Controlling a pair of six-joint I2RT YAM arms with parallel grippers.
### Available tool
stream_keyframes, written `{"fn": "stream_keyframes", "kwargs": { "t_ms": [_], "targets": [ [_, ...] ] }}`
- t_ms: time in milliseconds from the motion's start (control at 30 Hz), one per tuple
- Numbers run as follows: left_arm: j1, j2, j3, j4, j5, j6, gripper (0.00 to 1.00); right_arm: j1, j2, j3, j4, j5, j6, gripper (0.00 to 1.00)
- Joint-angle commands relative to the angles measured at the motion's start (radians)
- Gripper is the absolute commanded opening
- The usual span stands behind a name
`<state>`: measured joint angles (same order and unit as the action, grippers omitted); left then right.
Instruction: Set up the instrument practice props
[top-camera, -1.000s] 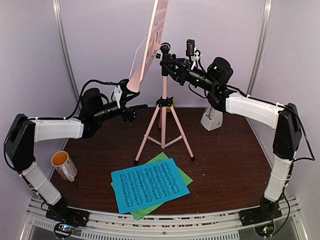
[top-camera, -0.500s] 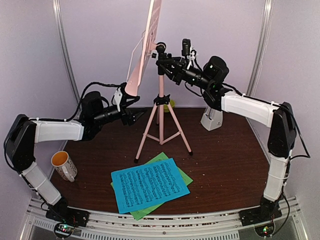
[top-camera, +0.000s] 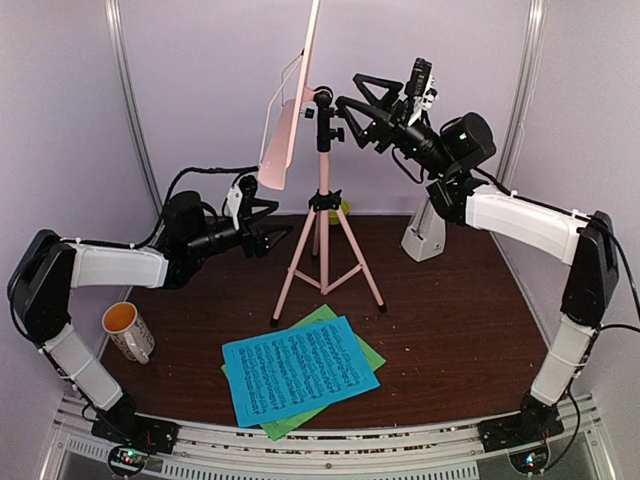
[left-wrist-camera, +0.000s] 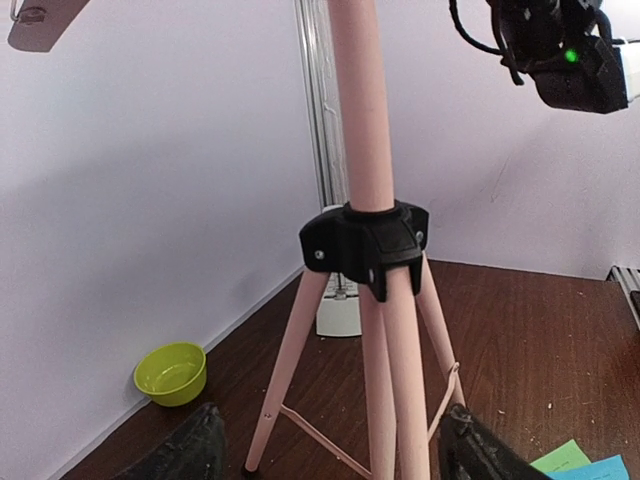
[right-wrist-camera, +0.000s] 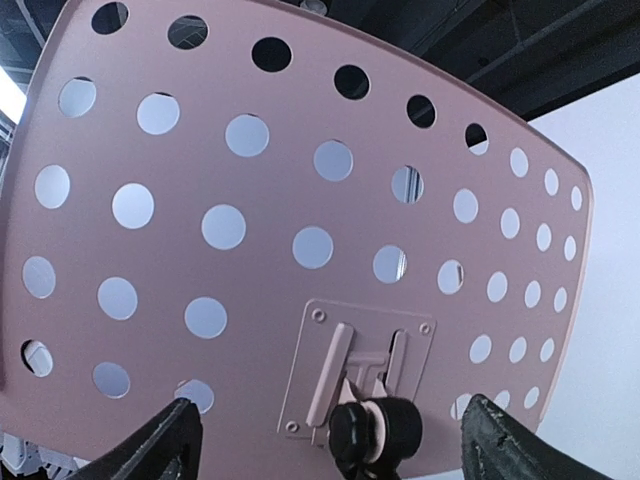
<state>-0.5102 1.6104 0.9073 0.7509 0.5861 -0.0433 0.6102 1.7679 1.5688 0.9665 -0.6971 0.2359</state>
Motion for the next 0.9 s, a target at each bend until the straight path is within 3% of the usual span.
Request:
{"fn": "stream_keyframes", "kwargs": {
  "t_ms": [0,233,333,500,633,867],
  "targets": [
    [0.013,-0.009,-0.003,0.038,-0.041,-0.065,0.74,-0.006,-0.074,-0.147,0.033,0.080,0.033,0.90],
    [0.039,0.038,0.007,0.017,-0.032,-0.139,0.72,-0.010,-0.230,-0.414,-0.122,0.182,0.082,0.90],
    [0.048,0.077,0.085,-0.102,-0.054,-0.091,0.72,-0.006,-0.294,-0.501,-0.266,0.237,0.102,0.88],
    [0.058,0.204,0.265,-0.301,0.138,0.054,0.70,0.020,-0.372,-0.651,-0.403,0.318,0.109,0.80],
    [0.058,0.289,0.364,-0.383,0.182,0.179,0.69,0.043,-0.416,-0.749,-0.481,0.423,0.099,0.72],
    [0.058,0.410,0.482,-0.324,0.285,0.242,0.67,0.060,-0.357,-0.818,-0.516,0.523,0.119,0.62]
  ]
}}
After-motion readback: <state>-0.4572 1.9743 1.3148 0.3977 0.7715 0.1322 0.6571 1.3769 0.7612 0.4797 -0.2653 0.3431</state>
